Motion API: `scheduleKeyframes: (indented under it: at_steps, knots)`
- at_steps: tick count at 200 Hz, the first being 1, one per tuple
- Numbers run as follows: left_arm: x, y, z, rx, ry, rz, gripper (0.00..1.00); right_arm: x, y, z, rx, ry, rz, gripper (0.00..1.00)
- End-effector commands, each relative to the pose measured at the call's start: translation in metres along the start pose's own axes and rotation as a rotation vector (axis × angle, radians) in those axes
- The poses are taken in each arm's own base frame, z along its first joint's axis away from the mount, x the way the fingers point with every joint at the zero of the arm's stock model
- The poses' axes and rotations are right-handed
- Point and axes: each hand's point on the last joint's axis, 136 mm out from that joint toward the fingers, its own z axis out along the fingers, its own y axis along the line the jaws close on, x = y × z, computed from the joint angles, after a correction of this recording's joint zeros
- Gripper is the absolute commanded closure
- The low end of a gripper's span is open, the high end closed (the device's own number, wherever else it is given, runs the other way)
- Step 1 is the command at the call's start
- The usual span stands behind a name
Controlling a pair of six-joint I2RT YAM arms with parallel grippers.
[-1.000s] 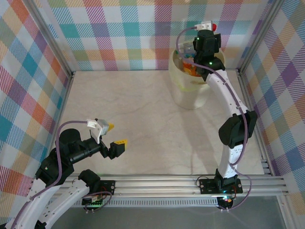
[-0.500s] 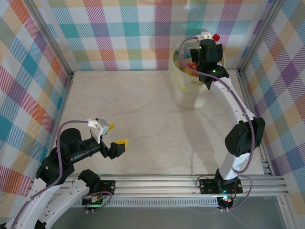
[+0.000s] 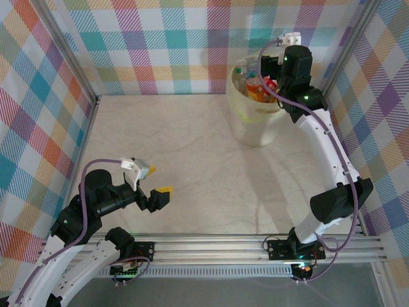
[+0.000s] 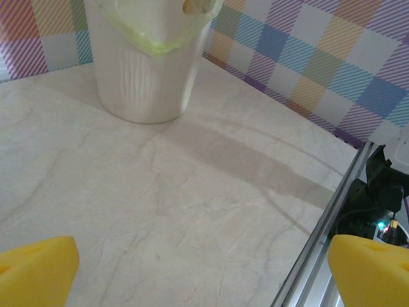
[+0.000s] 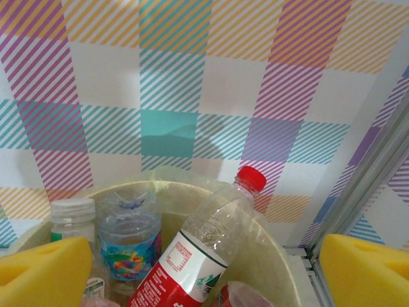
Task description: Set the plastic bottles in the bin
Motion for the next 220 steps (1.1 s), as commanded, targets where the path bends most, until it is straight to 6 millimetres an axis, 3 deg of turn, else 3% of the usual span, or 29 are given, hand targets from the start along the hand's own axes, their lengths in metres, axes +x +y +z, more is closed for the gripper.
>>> scheduleKeyframes:
  at_steps: [1, 39, 102, 131, 164, 187, 220]
  knots:
    - [-0.002, 0.0, -0.001, 0.003, -0.006, 0.0, 0.0, 0.022, 0.005, 0.011, -0.006, 0.099, 0.065, 0.08]
    - [-0.002, 0.002, 0.0, -0.01, -0.008, 0.002, 0.0, 0.037, 0.022, 0.002, -0.116, 0.108, 0.148, 0.06]
    - [-0.006, 0.022, -0.001, -0.124, -0.018, -0.019, 0.0, 0.082, 0.027, -0.056, -0.259, 0.123, 0.132, 0.0]
    - [-0.022, 0.037, -0.005, -0.221, -0.055, -0.054, 0.0, 0.112, 0.029, -0.088, -0.33, 0.12, 0.148, 0.0]
    - [-0.037, 0.063, -0.004, -0.365, -0.077, -0.165, 0.0, 0.169, 0.015, -0.105, -0.27, 0.185, 0.191, 0.0]
    - [-0.035, 0.077, 0.005, -0.424, -0.088, -0.228, 0.0, 0.205, 0.009, -0.112, -0.244, 0.179, 0.16, 0.0]
    - [-0.02, 0.096, 0.018, -0.494, -0.098, -0.241, 0.0, 0.232, 0.0, -0.113, -0.194, 0.13, 0.129, 0.0]
